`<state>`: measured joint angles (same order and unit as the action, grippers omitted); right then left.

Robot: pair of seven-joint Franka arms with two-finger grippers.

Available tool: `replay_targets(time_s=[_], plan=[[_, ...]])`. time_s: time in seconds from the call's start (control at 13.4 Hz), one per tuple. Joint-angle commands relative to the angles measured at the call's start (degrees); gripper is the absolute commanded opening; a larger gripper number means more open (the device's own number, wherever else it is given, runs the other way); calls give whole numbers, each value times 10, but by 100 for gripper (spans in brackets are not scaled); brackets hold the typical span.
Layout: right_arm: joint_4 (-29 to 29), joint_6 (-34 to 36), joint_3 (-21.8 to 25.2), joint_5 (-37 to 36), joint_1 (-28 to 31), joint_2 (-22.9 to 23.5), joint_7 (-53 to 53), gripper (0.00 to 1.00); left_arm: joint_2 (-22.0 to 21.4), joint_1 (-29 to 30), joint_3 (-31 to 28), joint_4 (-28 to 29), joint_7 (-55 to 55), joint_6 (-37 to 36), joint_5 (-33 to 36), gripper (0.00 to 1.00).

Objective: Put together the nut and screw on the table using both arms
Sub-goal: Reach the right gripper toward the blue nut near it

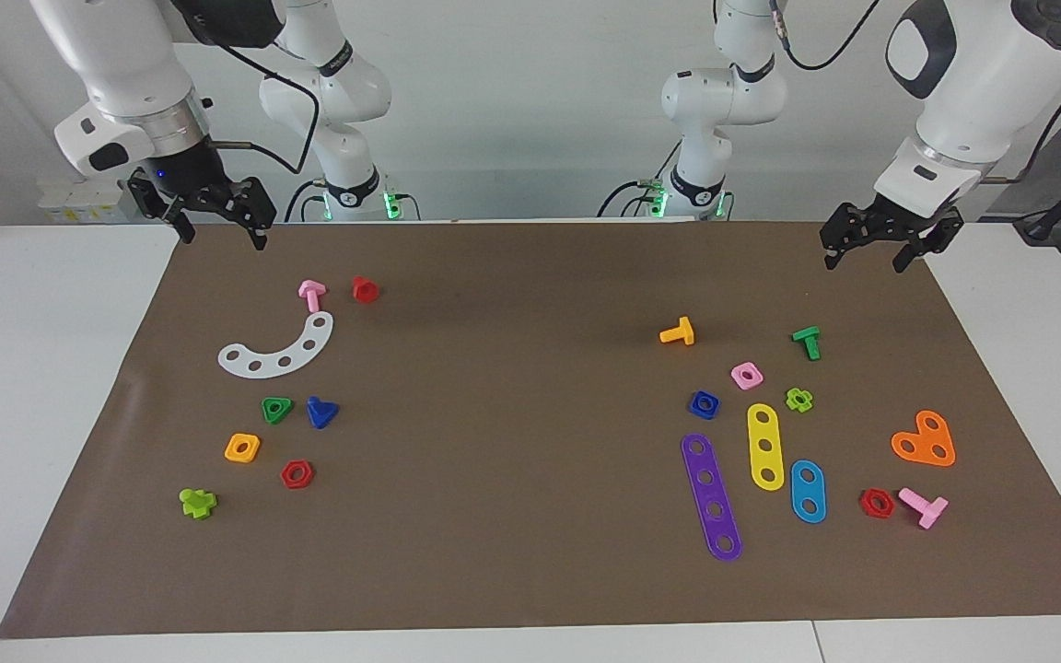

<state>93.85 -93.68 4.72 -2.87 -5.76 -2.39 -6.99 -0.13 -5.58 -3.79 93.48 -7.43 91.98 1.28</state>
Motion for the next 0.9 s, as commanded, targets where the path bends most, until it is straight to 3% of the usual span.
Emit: replay_targets(time_s=[0.0, 0.37, 0.52, 0.67, 0.82], plan=[[57, -69, -2, 18, 2, -3, 17, 100, -20, -3, 0, 22, -7, 13, 1, 100], [100, -192, -2, 41, 0, 96, 108, 100, -19, 19, -6, 21, -2, 11, 1, 100], [152, -292, -2, 41, 2, 120, 180, 100, -19, 20, -6, 21, -2, 11, 1, 100], [192, -363, -2, 41, 1, 142, 187, 100, -19, 20, -6, 21, -2, 11, 1, 100], [201, -381, -2, 41, 0, 159, 188, 100, -19, 19, -5, 21, -2, 11, 1, 100]])
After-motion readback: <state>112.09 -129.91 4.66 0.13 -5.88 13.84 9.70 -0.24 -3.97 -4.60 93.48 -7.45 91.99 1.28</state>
